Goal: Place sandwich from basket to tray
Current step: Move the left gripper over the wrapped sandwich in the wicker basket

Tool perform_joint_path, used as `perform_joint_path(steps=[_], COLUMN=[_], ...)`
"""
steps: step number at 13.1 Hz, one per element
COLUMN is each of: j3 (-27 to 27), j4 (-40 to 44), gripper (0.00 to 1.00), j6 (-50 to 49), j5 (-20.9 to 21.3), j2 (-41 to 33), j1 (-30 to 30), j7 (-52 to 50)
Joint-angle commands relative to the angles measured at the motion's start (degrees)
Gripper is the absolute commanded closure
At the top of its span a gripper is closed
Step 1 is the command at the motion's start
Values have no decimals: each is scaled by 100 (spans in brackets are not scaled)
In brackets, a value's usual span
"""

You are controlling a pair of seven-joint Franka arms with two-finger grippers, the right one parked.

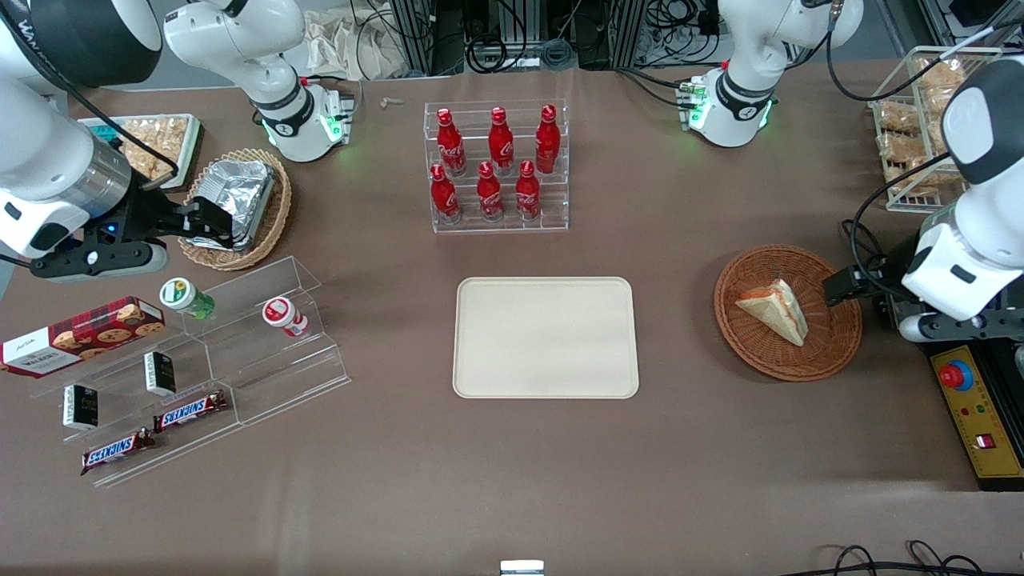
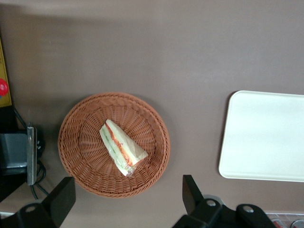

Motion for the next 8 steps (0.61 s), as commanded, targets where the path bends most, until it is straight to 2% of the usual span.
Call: perform_joint_path(steps=[1,3,5,8], j3=[22,22,13,-30], j4=[-618,-1364,-2330,-3106], gripper=[0,0,0,0], j6=[518,1299,2485,3507], j5=[-42,-33,-15,38], j2=[-62,-220,-492,-484], j1=[129,173,156,42], j7=[-368,-738,-1387,-2327])
